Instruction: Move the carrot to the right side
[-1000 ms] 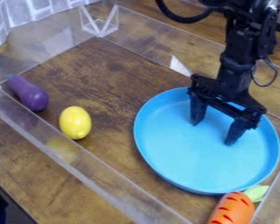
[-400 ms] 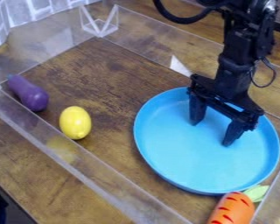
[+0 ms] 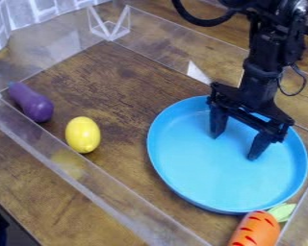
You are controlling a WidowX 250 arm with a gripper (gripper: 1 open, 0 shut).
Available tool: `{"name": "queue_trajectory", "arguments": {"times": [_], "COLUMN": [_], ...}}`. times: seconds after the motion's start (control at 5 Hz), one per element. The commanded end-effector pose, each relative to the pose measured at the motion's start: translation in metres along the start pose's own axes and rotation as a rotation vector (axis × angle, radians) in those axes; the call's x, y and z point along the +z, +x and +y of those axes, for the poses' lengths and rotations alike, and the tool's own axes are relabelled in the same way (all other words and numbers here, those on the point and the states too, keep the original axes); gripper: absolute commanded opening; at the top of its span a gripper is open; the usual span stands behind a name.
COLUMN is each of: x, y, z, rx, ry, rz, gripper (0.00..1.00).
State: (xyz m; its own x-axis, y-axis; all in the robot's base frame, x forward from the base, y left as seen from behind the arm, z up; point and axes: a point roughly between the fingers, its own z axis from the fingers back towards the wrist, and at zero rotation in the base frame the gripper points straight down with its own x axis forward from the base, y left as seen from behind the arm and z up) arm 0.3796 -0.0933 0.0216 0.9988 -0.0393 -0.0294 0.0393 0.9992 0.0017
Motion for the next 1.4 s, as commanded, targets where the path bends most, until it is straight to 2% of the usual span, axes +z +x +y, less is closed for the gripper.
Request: {"name": "queue_trajectory", "arguments": {"times": [0.0,0.4,0.8,1.0,1.2], "x": [-0.012,-0.015,-0.015,-0.016,-0.016], "y": [-0.004,0.012,0.005,0.001,-0.008], "z": [-0.025,-0.032,-0.016,-0.014,-0.02], "rx": [0.026,0.075,0.311,0.365,0.359], "ry": [-0.01,-0.015,-0.017,-0.017,-0.02], "rz": [0.016,0.014,0.019,0.024,0.033], "gripper": [1.0,1.0,1.0,1.0,1.0]}}
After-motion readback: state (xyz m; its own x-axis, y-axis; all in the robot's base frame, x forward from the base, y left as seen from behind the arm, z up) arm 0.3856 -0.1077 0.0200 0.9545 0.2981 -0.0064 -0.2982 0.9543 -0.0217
